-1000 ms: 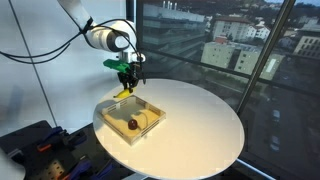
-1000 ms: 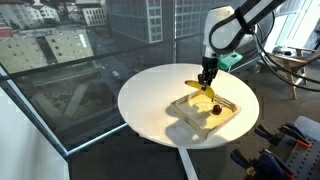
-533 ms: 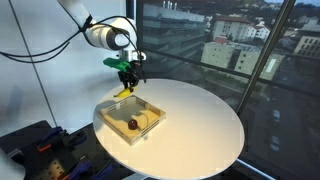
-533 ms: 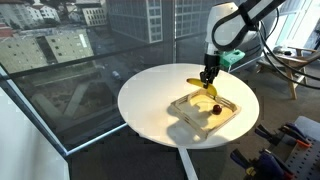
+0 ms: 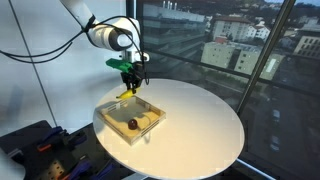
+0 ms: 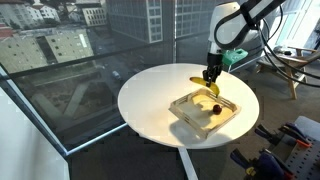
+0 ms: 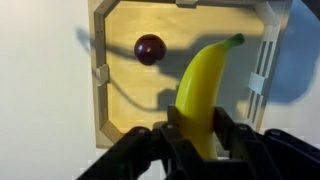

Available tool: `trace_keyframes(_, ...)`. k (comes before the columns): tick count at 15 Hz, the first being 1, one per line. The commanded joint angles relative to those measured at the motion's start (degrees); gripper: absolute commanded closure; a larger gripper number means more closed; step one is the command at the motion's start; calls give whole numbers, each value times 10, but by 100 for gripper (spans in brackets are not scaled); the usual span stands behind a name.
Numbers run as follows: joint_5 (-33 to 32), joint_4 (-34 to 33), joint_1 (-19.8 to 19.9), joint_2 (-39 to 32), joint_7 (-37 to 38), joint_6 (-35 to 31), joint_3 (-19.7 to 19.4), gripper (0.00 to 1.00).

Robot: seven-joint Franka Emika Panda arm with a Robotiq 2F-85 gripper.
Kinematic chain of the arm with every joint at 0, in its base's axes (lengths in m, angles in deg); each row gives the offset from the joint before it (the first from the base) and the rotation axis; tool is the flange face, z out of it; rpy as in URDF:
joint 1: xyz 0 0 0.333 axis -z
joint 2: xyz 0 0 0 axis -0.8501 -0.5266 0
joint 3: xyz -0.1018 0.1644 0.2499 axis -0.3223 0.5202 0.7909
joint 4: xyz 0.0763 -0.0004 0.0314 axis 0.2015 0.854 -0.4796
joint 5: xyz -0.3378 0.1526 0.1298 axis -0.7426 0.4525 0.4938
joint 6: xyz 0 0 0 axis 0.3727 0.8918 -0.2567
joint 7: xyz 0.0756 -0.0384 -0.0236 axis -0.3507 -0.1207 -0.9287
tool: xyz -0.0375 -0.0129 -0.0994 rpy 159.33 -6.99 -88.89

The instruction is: Move the banana from the tray to the table

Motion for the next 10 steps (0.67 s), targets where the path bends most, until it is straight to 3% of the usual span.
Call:
trace_keyframes(1, -13, 3, 10, 10, 3, 13, -5, 84)
trace_keyframes(10, -9, -7, 29, -2, 0, 20, -19, 84)
